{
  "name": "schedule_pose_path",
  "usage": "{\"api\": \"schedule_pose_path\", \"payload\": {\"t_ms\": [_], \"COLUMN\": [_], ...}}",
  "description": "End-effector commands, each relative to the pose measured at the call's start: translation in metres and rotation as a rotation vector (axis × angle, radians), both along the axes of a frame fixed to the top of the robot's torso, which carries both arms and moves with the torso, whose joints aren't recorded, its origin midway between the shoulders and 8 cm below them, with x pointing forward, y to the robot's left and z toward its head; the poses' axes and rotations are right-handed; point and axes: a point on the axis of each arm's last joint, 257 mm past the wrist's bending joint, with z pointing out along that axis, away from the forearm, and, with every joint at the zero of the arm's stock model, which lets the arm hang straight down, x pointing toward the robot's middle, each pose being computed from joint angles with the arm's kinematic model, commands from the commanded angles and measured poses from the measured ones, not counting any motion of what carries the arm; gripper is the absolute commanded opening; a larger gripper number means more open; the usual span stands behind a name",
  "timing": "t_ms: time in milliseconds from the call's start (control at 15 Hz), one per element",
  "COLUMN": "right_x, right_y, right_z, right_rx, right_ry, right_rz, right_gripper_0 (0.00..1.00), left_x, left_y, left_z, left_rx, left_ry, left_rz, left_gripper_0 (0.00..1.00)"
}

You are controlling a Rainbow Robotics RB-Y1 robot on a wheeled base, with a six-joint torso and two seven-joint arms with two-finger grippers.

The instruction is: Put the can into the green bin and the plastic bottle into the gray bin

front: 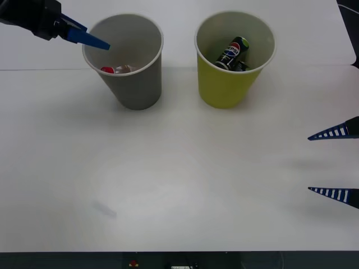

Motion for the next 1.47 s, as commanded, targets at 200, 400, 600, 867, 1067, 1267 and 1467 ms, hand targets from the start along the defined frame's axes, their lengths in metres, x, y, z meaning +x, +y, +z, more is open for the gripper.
{"api": "schedule_pose_path", "payload": {"t_ms": [200, 400, 600, 867, 1067, 1267, 1467], "right_x": [0.000, 0.000, 0.000, 0.000, 0.000, 0.000, 0.000], "right_y": [0.000, 0.000, 0.000, 0.000, 0.000, 0.000, 0.000], "right_z": [0.000, 0.000, 0.000, 0.000, 0.000, 0.000, 0.000], "right_rx": [0.000, 0.000, 0.000, 0.000, 0.000, 0.000, 0.000], "right_ry": [0.000, 0.000, 0.000, 0.000, 0.000, 0.000, 0.000], "right_rz": [0.000, 0.000, 0.000, 0.000, 0.000, 0.000, 0.000], "right_gripper_0": [1.00, 1.00, 1.00, 1.00, 1.00, 1.00, 1.00], "left_x": [-0.048, -0.078, -0.102, -0.133, -0.155, -0.173, -0.191], "left_y": [0.025, 0.044, 0.057, 0.074, 0.082, 0.088, 0.083], "left_z": [-0.019, -0.039, -0.056, -0.087, -0.101, -0.116, -0.134], "left_rx": [-0.043, -0.050, -0.060, -0.059, -0.044, -0.030, -0.049], "left_ry": [-0.056, -0.107, -0.144, -0.191, -0.217, -0.240, -0.230], "left_rz": [-0.132, -0.218, -0.291, -0.386, -0.434, -0.449, -0.426], "left_gripper_0": [1.00, 1.00, 1.00, 1.00, 1.00, 1.00, 1.00]}}
